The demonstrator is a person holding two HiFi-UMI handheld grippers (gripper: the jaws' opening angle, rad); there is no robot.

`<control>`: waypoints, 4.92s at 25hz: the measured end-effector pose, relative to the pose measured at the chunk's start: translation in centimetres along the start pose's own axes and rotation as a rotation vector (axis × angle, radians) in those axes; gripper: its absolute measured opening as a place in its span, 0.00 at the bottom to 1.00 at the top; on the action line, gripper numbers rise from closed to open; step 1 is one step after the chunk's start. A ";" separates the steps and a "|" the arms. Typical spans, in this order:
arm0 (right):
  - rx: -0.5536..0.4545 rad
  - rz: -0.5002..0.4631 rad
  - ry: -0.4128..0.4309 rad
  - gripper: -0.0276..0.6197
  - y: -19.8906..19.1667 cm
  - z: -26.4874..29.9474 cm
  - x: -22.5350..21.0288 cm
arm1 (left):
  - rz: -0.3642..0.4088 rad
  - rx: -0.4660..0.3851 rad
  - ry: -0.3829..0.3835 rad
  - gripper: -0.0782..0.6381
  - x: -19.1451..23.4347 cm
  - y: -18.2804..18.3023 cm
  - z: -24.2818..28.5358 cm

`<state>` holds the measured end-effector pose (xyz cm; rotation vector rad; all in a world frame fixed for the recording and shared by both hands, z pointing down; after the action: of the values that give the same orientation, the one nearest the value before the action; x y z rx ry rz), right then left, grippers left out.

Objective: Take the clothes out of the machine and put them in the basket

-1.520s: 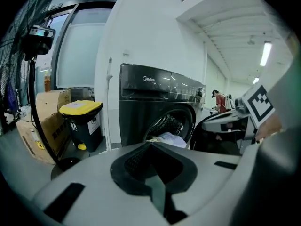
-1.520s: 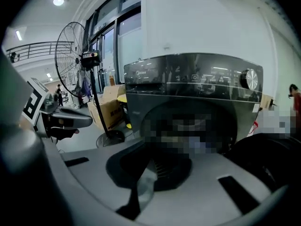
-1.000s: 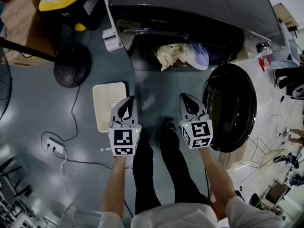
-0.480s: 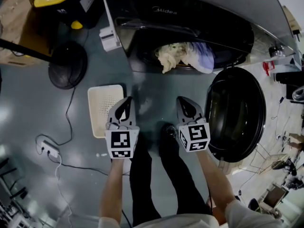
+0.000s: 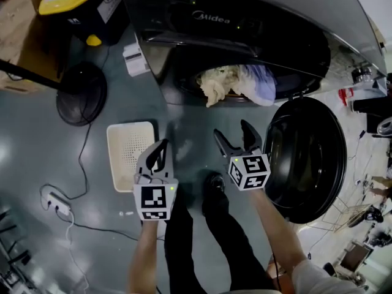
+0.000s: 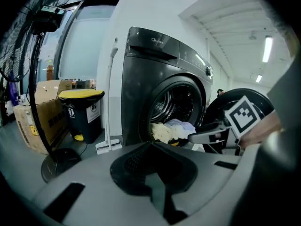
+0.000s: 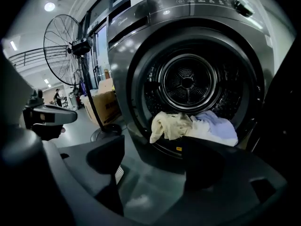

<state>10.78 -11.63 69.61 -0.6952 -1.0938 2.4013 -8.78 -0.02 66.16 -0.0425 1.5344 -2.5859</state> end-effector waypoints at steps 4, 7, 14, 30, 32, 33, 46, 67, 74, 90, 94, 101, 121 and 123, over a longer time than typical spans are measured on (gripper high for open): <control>-0.008 0.006 -0.008 0.64 1.4 3.0 -1.1 | -0.006 0.000 -0.002 0.13 -0.2 -0.3 -0.1; -0.008 0.009 -0.010 0.66 2.8 5.7 -1.8 | -0.006 -0.004 -0.003 0.13 -0.3 -0.3 -0.1; 0.016 0.085 -0.015 0.68 5.0 11.4 -3.2 | -0.012 -0.004 -0.006 0.13 -0.5 -0.7 0.0; 0.251 0.079 -0.105 0.70 1.5 19.4 -6.5 | -0.010 0.029 -0.010 0.13 0.1 -2.7 -0.2; 0.258 0.069 -0.089 0.70 1.5 19.7 -6.5 | 0.006 0.037 -0.010 0.13 0.3 -2.7 -0.3; 0.262 0.066 -0.081 0.70 1.5 19.7 -6.6 | 0.007 0.039 -0.008 0.13 0.5 -2.7 -0.3; 0.317 -0.048 -0.032 0.26 2.0 18.6 -5.7 | 0.010 0.032 0.001 0.13 0.3 -2.6 -0.5; 0.150 -0.015 0.070 0.24 2.9 4.7 -1.4 | -0.017 0.021 -0.040 0.13 -1.5 2.2 -1.7; 0.114 -0.031 0.095 0.24 4.6 -0.7 0.7 | -0.043 0.018 -0.025 0.13 -1.1 4.5 -2.5; 0.054 -0.051 0.153 0.24 8.3 -13.7 5.4 | -0.072 0.010 0.012 0.13 -0.9 8.6 -5.0; 0.056 -0.047 0.152 0.24 9.3 -16.3 6.1 | -0.082 0.010 0.023 0.13 -1.1 9.5 -6.5; 0.033 -0.048 0.192 0.24 11.8 -19.7 8.9 | -0.090 0.001 0.056 0.13 -0.9 11.5 -9.2; 0.072 -0.162 0.367 0.24 13.9 -18.5 18.7 | -0.150 -0.015 0.247 0.13 5.4 12.6 -17.9; 0.086 -0.183 0.407 0.24 13.4 -17.9 20.7 | -0.167 -0.007 0.277 0.13 6.2 11.6 -19.1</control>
<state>2.86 1.86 43.46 -0.9569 -0.8398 2.0216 -15.57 10.40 46.55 0.2044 1.6954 -2.8151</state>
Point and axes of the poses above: the fingertips, and each gripper's own axes: z forward along the fingers, x to its left, y out of its top, the point moved 6 cm from there along -z, backward along the fingers, and after that the axes turned 12 degrees about z, right-handed, at the moved point
